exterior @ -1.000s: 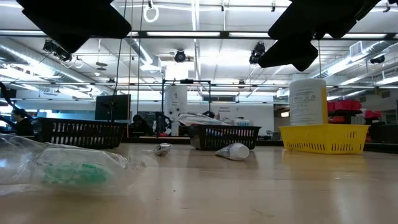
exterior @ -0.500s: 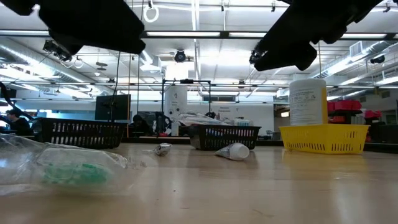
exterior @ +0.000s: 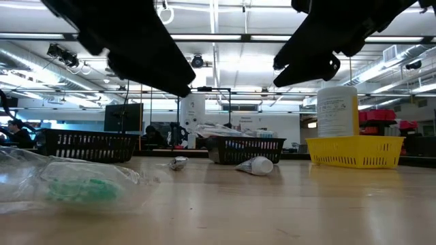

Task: Pick & Place Travel size toiletries
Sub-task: Put the silver nail cutter into the bottom yellow basket

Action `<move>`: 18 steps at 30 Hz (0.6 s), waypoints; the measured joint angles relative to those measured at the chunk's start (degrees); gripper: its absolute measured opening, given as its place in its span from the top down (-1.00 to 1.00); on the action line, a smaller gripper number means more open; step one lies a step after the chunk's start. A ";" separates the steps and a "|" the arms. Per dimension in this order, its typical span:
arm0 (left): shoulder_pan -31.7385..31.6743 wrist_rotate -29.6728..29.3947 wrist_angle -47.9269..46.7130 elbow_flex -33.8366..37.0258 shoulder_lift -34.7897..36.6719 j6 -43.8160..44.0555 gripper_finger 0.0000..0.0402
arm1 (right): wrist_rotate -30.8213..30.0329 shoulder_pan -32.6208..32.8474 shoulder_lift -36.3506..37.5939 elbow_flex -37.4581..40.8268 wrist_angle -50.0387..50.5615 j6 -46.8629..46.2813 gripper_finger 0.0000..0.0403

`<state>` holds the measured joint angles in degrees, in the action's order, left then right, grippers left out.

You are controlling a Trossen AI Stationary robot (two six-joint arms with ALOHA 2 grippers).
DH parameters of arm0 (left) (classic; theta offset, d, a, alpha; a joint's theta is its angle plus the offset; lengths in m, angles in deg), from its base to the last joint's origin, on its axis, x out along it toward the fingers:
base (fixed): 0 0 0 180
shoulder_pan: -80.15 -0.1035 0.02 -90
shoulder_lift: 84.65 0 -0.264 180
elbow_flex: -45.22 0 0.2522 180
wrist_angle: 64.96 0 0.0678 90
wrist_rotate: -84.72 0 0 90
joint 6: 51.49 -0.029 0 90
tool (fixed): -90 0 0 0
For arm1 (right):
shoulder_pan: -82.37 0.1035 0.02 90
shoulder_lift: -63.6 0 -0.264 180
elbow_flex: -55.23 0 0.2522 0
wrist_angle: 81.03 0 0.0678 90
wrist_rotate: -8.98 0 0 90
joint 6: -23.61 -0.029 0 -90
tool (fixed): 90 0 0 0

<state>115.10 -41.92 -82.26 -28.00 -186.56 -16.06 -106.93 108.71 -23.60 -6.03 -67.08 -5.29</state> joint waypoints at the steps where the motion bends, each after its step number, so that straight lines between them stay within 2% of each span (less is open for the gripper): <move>1: -0.80 0.61 -0.05 0.00 0.00 -0.86 -0.13 | 0.00 -0.18 0.00 0.00 0.02 0.00 -0.39; 6: -4.88 3.21 0.02 0.00 0.00 -3.16 -0.14 | 0.44 -0.89 -0.22 0.00 0.12 0.00 -0.32; 18: -12.99 3.35 0.58 0.00 0.00 -1.76 -0.14 | 0.57 -0.82 -0.22 0.00 0.89 -0.68 -0.20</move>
<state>102.10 -38.56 -81.68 -28.00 -186.56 -17.82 -106.36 107.89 -23.82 -6.03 -66.19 -5.97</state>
